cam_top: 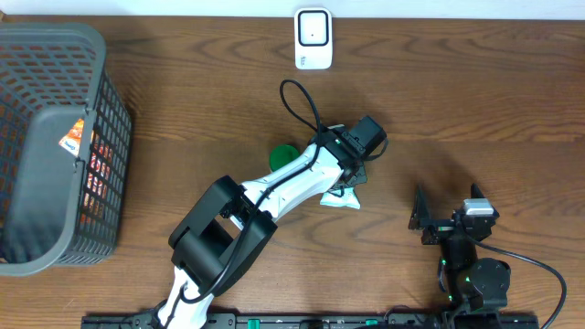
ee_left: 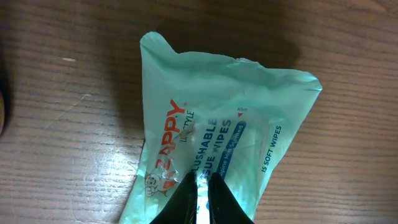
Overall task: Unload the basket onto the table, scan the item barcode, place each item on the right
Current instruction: 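Lower the wipes pack onto the table right of the jar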
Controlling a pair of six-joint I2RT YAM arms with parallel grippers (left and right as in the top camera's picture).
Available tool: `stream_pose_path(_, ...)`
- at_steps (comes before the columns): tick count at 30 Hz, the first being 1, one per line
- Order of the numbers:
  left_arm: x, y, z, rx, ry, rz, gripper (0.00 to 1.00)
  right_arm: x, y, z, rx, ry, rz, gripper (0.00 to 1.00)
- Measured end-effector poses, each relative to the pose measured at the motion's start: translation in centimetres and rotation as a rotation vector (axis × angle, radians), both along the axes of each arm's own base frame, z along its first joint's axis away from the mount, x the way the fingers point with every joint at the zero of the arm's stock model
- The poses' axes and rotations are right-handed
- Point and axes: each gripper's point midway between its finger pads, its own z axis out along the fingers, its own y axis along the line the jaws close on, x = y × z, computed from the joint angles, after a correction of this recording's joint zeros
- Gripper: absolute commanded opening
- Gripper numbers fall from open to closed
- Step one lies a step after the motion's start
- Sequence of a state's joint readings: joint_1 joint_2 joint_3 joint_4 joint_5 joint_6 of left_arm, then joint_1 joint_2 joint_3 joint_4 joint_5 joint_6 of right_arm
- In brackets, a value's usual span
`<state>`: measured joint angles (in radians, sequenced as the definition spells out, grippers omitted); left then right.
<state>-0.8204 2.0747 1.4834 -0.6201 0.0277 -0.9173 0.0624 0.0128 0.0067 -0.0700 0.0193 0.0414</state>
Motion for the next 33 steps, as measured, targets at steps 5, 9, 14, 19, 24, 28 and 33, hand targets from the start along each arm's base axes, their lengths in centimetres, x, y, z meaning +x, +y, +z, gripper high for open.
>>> stream_pose_path(5,0.0,0.0,-0.2,-0.015,-0.010,0.010,0.10,0.0,0.0,0.0,0.000,0.000,0.000,0.99)
stream_pose_path(9,-0.2,0.1,-0.3,-0.027,-0.013,0.028,0.09,0.0,0.0,0.0,0.000,0.000,0.000,0.99)
stream_pose_path(14,-0.2,0.1,-0.3,-0.037,-0.005,0.026,0.10,0.0,0.0,0.0,0.000,0.000,0.000,0.99)
stream_pose_path(19,-1.0,0.4,0.1,-0.038,0.027,0.010,0.10,0.0,0.0,0.0,0.000,0.000,0.000,0.99)
stream_pose_path(24,-1.5,0.2,2.1,-0.075,0.017,-0.006,0.10,0.0,0.0,0.0,0.000,0.000,0.000,0.99)
stream_pose_path(28,-1.5,-0.2,3.5,-0.111,0.006,-0.019,0.10,0.0,0.0,0.0,0.000,0.000,0.000,0.99)
stream_pose_path(33,-2.2,-0.5,2.6,-0.120,0.051,-0.031,0.10,0.0,0.0,0.0,0.000,0.000,0.000,0.99)
